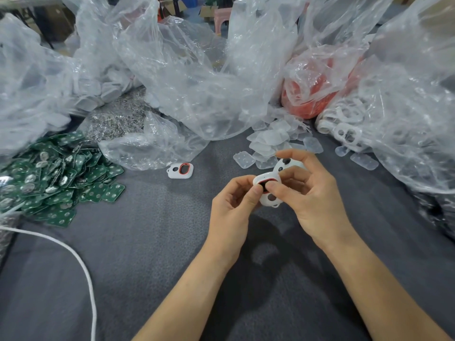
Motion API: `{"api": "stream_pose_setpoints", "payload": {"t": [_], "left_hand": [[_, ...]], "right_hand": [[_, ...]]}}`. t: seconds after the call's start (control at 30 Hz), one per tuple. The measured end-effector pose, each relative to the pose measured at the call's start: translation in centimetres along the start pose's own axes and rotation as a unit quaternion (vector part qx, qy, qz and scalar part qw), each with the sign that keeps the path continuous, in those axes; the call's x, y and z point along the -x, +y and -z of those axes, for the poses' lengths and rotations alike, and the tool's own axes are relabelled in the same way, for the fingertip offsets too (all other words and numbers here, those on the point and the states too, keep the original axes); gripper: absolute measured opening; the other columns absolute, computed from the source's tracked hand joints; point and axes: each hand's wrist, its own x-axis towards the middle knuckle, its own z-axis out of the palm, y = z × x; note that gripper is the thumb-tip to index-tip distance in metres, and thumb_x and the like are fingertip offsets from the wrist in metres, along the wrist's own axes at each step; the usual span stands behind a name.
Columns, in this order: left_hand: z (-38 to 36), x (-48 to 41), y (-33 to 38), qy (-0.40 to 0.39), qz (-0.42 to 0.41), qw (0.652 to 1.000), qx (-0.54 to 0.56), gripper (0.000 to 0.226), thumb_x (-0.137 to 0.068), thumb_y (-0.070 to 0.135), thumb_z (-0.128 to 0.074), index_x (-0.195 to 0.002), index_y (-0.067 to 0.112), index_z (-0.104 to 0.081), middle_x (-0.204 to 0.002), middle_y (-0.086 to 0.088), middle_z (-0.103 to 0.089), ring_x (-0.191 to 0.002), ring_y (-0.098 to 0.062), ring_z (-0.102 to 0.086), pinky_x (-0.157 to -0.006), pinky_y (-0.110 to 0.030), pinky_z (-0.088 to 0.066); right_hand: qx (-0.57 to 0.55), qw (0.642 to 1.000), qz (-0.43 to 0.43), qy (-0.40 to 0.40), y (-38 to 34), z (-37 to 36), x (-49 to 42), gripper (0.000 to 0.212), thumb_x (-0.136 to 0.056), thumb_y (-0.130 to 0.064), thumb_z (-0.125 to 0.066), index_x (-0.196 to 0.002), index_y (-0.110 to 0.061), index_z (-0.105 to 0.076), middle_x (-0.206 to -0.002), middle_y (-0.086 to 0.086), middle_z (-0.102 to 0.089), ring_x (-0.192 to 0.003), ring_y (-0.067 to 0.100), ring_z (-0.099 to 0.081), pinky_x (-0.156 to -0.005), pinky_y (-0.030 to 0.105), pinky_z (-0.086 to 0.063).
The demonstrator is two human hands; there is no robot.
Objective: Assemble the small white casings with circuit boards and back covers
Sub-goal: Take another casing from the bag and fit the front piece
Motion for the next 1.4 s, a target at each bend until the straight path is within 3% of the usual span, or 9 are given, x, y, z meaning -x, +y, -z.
{"api": "stream_pose_setpoints", "payload": {"t": [0.13,0.3,0.57,0.7,0.8,0.9,1.07,1.2,1.4], "left_hand": [[-0.1,0.0,-0.1,-0.016,0.019,0.999,0.029,0.024,-0.085,0.02,-0.058,-0.103,0.005,-0.065,-0.1,-0.01,-0.07,-0.095,-0.021,-0.064,-0.092,-0.039,-0.05],[0.0,-0.1,0.0,-0.032,0.019,0.997,0.067,0.022,-0.085,0.016,-0.056,-0.101,0.004,-0.064,-0.096,-0.007,-0.07,-0.089,-0.017,-0.065,-0.085,-0.029,-0.054],[-0.1,0.0,0.4,-0.018,0.005,0.998,0.053,0.023,-0.086,0.019,-0.06,-0.102,0.003,-0.064,-0.097,-0.008,-0.07,-0.092,-0.019,-0.064,-0.088,-0.033,-0.051],[-0.7,0.2,0.3,0.029,0.021,0.999,0.018,0.03,-0.079,0.026,-0.067,-0.104,0.012,-0.06,-0.098,-0.007,-0.071,-0.093,-0.023,-0.068,-0.084,-0.035,-0.056],[-1.1,0.5,0.3,0.029,0.076,0.994,0.079,0.05,-0.077,0.03,-0.064,-0.122,0.009,-0.057,-0.108,-0.01,-0.071,-0.098,-0.024,-0.069,-0.077,-0.032,-0.058],[-1.1,0.8,0.8,-0.007,0.121,0.976,0.18,0.053,-0.081,0.027,-0.058,-0.131,0.009,-0.052,-0.099,-0.004,-0.073,-0.089,-0.013,-0.07,-0.071,-0.023,-0.057],[0.3,-0.3,1.9,-0.016,0.157,0.955,0.25,0.038,-0.09,0.015,-0.047,-0.128,0.007,-0.048,-0.11,-0.011,-0.07,-0.096,-0.017,-0.068,-0.084,-0.032,-0.056],[1.1,-0.6,2.0,-0.028,0.148,0.971,0.185,0.036,-0.097,0.012,-0.041,-0.132,0.009,-0.05,-0.122,-0.009,-0.067,-0.107,-0.021,-0.066,-0.084,-0.032,-0.057],[1.3,-0.4,1.7,-0.093,0.129,0.979,0.126,0.021,-0.087,0.018,-0.049,-0.107,0.011,-0.044,-0.099,-0.002,-0.071,-0.089,-0.017,-0.068,-0.071,-0.031,-0.058]], "right_hand": [[-0.029,0.999,-0.018,-0.014,-0.3,0.2,0.1,0.037,-0.075,-0.014,-0.077,-0.102,-0.034,-0.062,-0.07,0.003,-0.068,-0.069,0.016,-0.067,-0.07,0.021,-0.054],[-0.096,0.993,-0.062,-0.03,-0.6,0.3,0.1,0.035,-0.061,-0.031,-0.077,-0.095,-0.031,-0.067,-0.074,0.013,-0.063,-0.072,0.024,-0.064,-0.077,0.037,-0.054],[-0.112,0.992,-0.053,-0.034,-0.5,0.2,0.2,0.031,-0.063,-0.032,-0.077,-0.091,-0.028,-0.065,-0.073,0.015,-0.066,-0.072,0.024,-0.065,-0.073,0.034,-0.055],[0.093,0.99,0.082,0.067,-0.1,-0.5,0.6,0.024,-0.079,-0.013,-0.076,-0.09,-0.029,-0.062,-0.073,0.0,-0.068,-0.069,0.009,-0.066,-0.065,0.018,-0.052],[0.319,0.907,0.251,0.114,0.5,-1.4,1.2,0.014,-0.081,-0.007,-0.073,-0.09,-0.012,-0.064,-0.078,-0.003,-0.063,-0.07,0.012,-0.06,-0.065,0.022,-0.049],[0.377,0.873,0.296,0.094,0.9,-2.3,1.5,0.008,-0.079,-0.005,-0.073,-0.081,-0.004,-0.065,-0.074,0.001,-0.059,-0.07,0.017,-0.055,-0.065,0.028,-0.046],[0.31,0.922,0.233,-0.007,1.0,-2.0,1.3,0.02,-0.076,-0.015,-0.078,-0.094,-0.007,-0.073,-0.097,-0.004,-0.068,-0.097,0.019,-0.06,-0.088,0.025,-0.048],[0.261,0.946,0.191,0.018,0.8,-1.9,1.1,0.013,-0.081,-0.007,-0.072,-0.095,-0.009,-0.072,-0.091,-0.005,-0.066,-0.091,0.014,-0.062,-0.082,0.02,-0.049],[0.159,0.985,0.054,0.031,0.9,-1.8,0.9,0.03,-0.077,-0.007,-0.076,-0.099,-0.02,-0.063,-0.091,-0.002,-0.061,-0.081,0.008,-0.063,-0.072,0.021,-0.054]]}}
